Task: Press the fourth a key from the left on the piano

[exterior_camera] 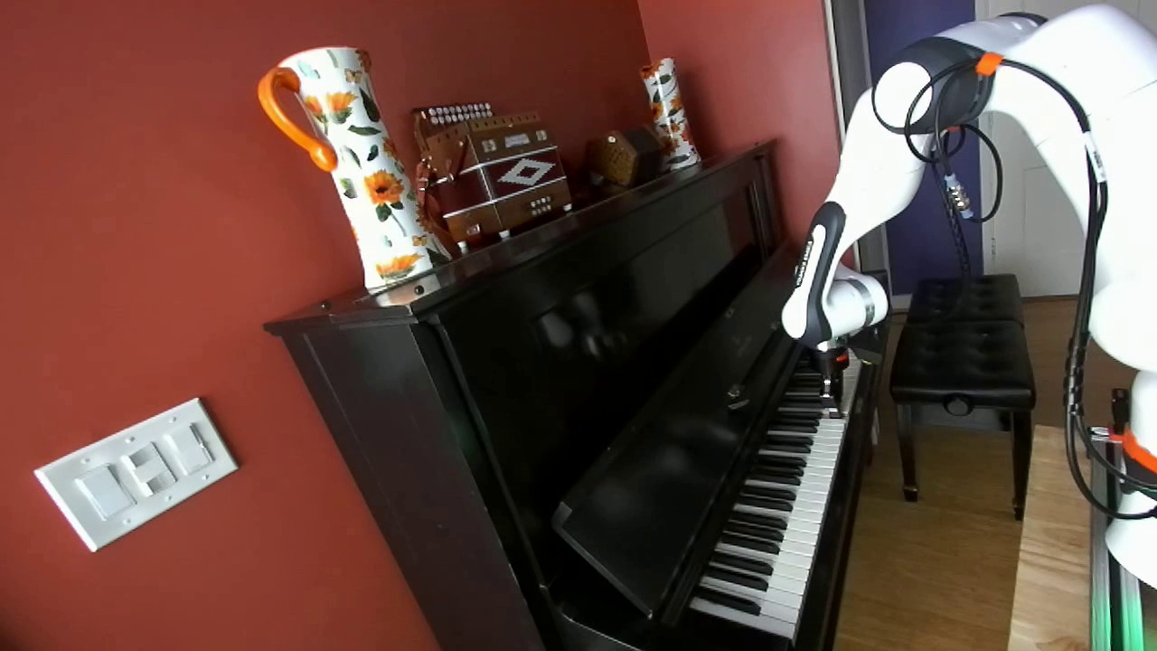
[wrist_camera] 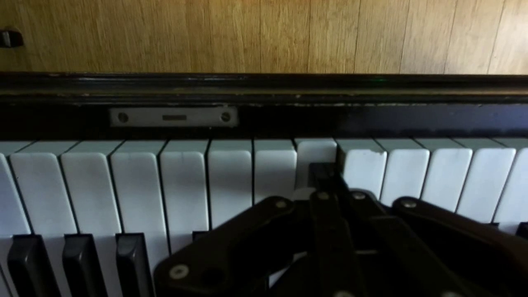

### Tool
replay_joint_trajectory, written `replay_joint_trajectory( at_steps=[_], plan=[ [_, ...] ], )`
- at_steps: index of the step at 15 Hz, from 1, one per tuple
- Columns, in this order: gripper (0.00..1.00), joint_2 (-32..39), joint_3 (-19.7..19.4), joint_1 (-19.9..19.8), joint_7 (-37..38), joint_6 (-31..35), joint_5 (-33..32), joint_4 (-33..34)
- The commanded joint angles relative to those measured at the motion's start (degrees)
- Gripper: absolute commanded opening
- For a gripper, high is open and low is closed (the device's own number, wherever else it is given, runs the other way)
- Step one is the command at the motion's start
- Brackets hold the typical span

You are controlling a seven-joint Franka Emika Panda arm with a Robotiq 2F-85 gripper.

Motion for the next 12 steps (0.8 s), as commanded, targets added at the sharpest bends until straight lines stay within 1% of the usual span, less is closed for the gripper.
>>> replay_joint_trajectory(
  at_steps=[1, 7, 12],
  plan=[
    [0.0, 2.62, 1.23, -1.51, -1.5, 1.15, 0.82, 1.07],
    [0.0, 2.28, 1.52, -1.76, -1.66, 1.11, 0.91, 0.85],
    [0.0, 0.5, 1.27, -1.31, -1.24, 0.48, 0.48, 0.2]
  ],
)
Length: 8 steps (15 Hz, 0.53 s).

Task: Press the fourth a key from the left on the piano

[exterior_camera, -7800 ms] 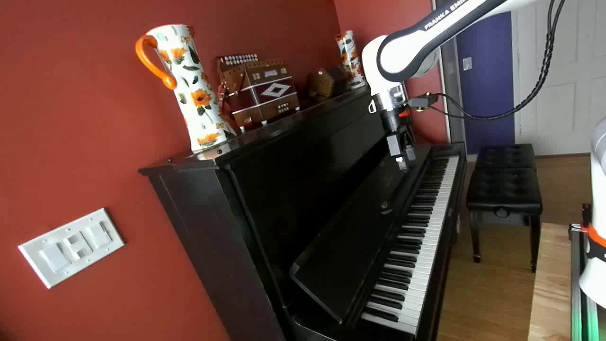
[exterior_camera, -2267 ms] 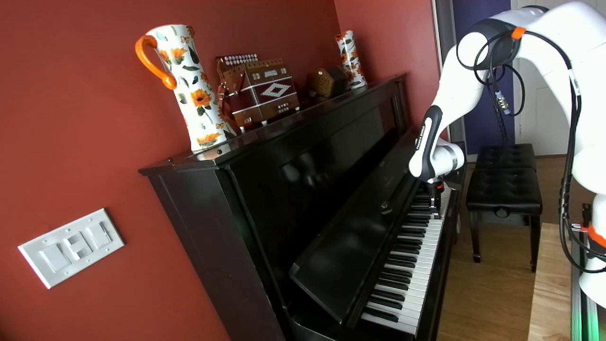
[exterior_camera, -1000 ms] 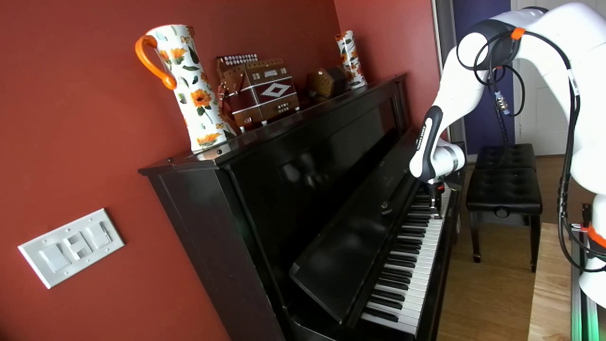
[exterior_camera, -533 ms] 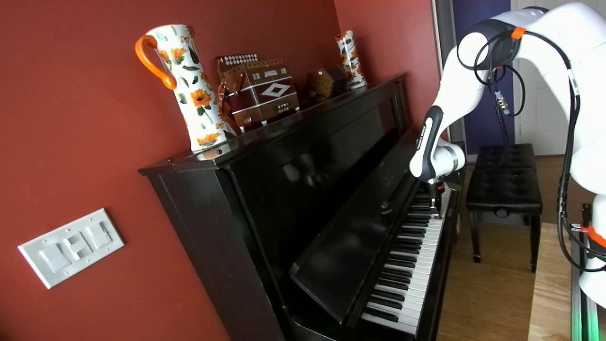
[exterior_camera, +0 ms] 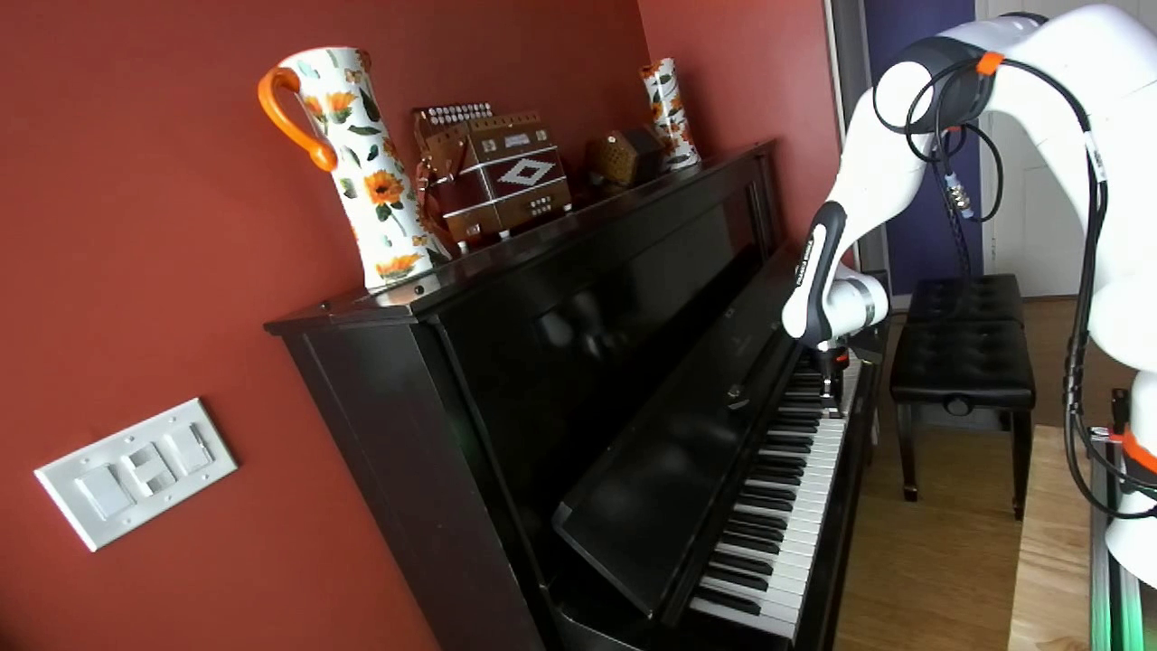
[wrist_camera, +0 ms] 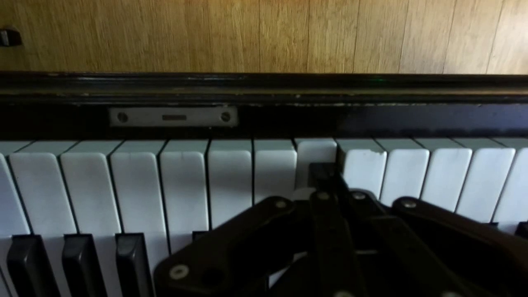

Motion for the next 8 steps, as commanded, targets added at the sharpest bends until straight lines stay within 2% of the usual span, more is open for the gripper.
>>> replay_joint_trajectory(
  at_steps=[1, 8],
  plan=[
    [0.0, 0.23, 0.95, -0.84, -1.24, 0.38, 0.62, 0.12],
    [0.0, -0.88, 1.0, -0.34, -1.07, 0.14, 0.33, 0.02]
  ],
)
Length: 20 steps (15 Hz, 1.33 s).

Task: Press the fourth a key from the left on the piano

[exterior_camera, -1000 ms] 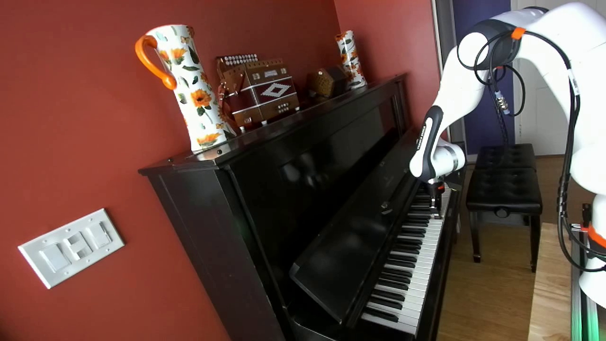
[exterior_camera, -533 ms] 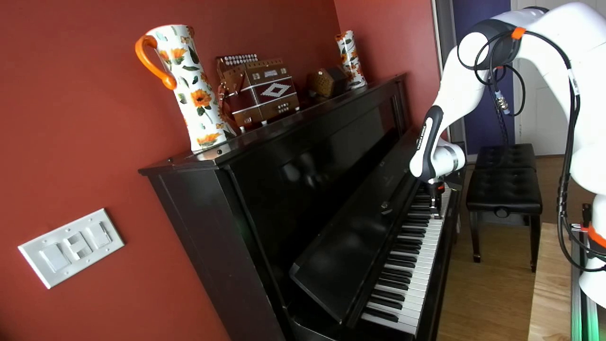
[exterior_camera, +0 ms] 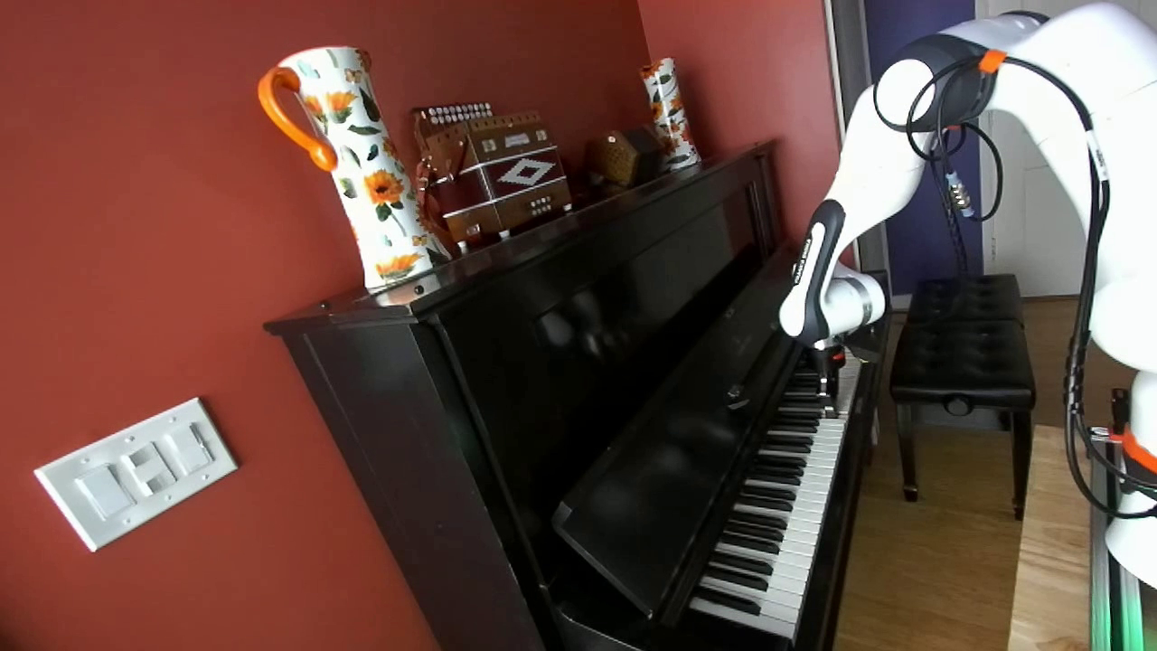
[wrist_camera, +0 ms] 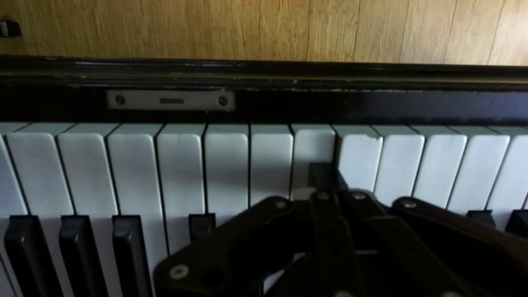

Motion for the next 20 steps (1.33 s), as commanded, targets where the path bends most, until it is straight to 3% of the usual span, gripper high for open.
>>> replay_joint_trajectory(
  at_steps=[1, 8, 9, 11, 20],
  plan=[
    [0.0, -0.7, 0.34, -0.18, -0.74, 0.22, 0.19, -0.26],
    [0.0, -5.06, -1.65, 2.61, 1.54, 1.06, -1.77, -1.78],
    [0.26, -5.85, -2.06, 3.21, 2.05, 1.05, -2.03, -1.98],
    [0.33, -7.2, -2.45, 3.92, 2.32, 0.74, -2.08, -2.3],
    [0.99, -13.47, -6.12, 7.39, 5.95, -1.27, -5.12, -5.21]
  ],
)
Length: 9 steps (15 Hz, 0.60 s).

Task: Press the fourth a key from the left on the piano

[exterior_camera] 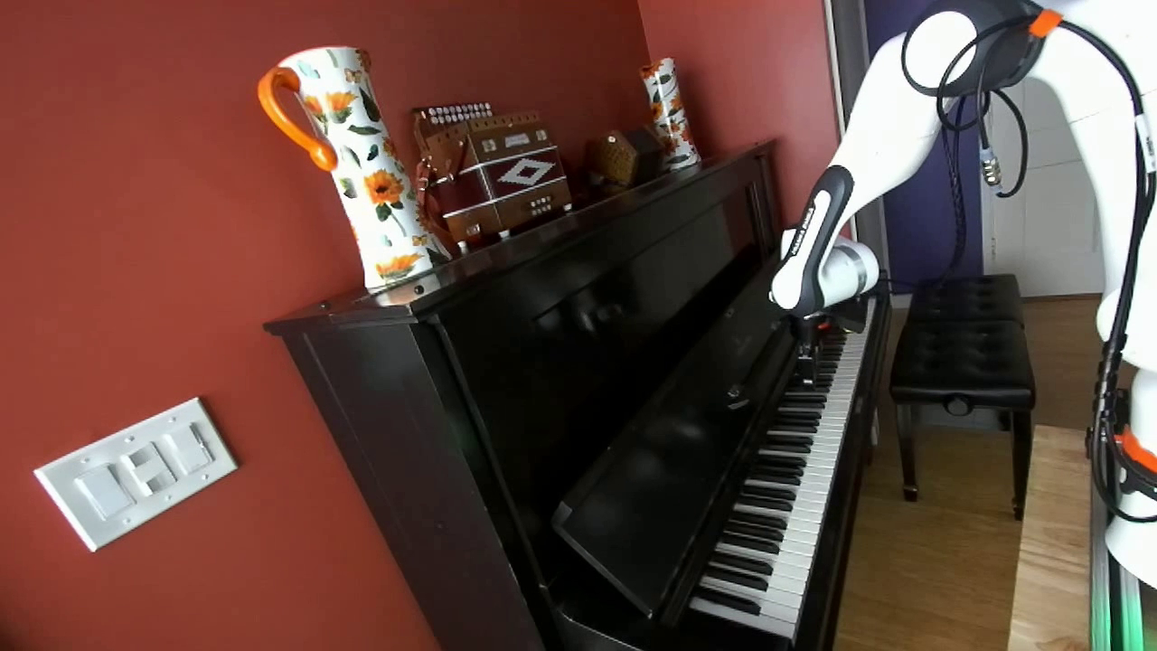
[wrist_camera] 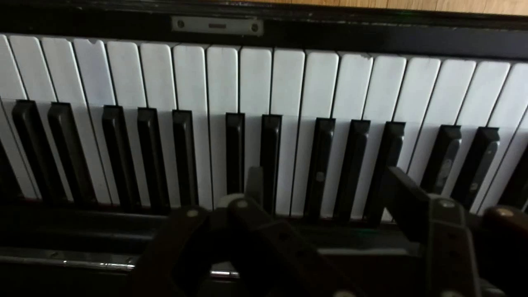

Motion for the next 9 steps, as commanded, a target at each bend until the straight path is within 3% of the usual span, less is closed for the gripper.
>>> replay_joint_trajectory(
  at_steps=[1, 9],
  plan=[
    [1.0, -3.97, -2.75, 2.34, 3.7, -1.51, -3.53, -2.75],
    [1.0, -9.08, -4.18, 5.06, 8.19, -4.83, -7.21, -4.48]
  ],
)
